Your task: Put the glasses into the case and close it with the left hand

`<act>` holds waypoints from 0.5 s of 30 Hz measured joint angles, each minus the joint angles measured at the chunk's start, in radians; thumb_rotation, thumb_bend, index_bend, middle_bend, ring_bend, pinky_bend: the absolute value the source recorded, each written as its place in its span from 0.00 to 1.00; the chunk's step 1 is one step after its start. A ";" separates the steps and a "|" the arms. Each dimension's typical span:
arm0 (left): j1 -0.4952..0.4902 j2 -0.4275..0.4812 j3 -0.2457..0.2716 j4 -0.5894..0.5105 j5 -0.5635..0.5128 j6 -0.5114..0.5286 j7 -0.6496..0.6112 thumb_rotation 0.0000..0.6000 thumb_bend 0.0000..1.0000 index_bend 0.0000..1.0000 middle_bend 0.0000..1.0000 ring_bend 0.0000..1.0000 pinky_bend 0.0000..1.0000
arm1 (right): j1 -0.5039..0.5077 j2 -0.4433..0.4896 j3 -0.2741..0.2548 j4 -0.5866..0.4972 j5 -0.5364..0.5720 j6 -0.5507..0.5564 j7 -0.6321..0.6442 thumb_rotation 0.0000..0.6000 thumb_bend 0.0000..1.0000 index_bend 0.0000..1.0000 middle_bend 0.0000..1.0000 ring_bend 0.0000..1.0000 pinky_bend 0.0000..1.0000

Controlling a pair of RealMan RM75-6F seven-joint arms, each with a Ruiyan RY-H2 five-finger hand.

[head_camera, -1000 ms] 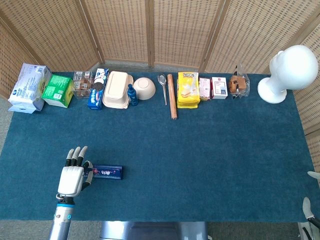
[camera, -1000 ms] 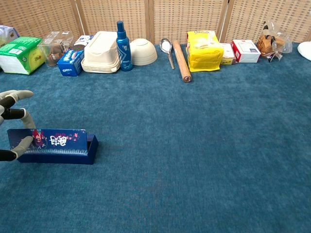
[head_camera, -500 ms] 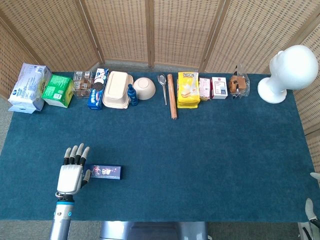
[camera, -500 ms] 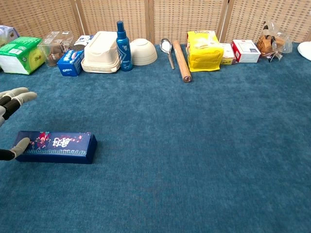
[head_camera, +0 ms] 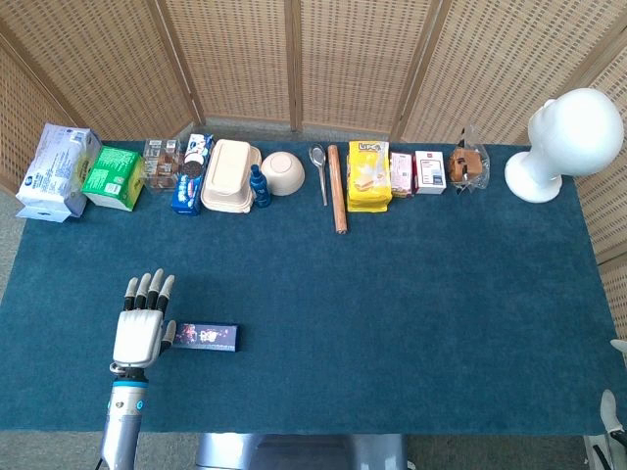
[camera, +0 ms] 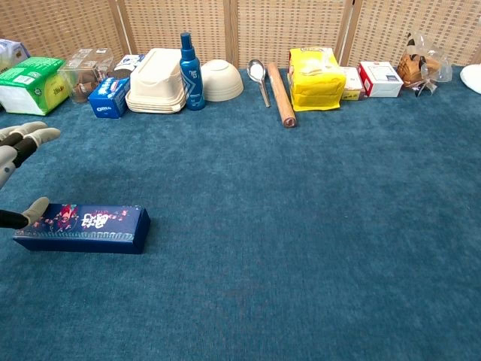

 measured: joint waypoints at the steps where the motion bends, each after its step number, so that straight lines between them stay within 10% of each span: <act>1: -0.004 0.002 -0.003 -0.007 -0.008 -0.007 0.013 0.98 0.38 0.00 0.00 0.00 0.00 | -0.001 0.000 0.000 -0.001 0.000 0.000 -0.002 1.00 0.47 0.00 0.29 0.12 0.14; 15: -0.044 0.045 -0.008 -0.096 -0.153 -0.076 0.204 0.95 0.38 0.00 0.00 0.00 0.00 | -0.005 0.000 -0.001 -0.013 -0.009 0.004 -0.016 1.00 0.47 0.00 0.29 0.11 0.14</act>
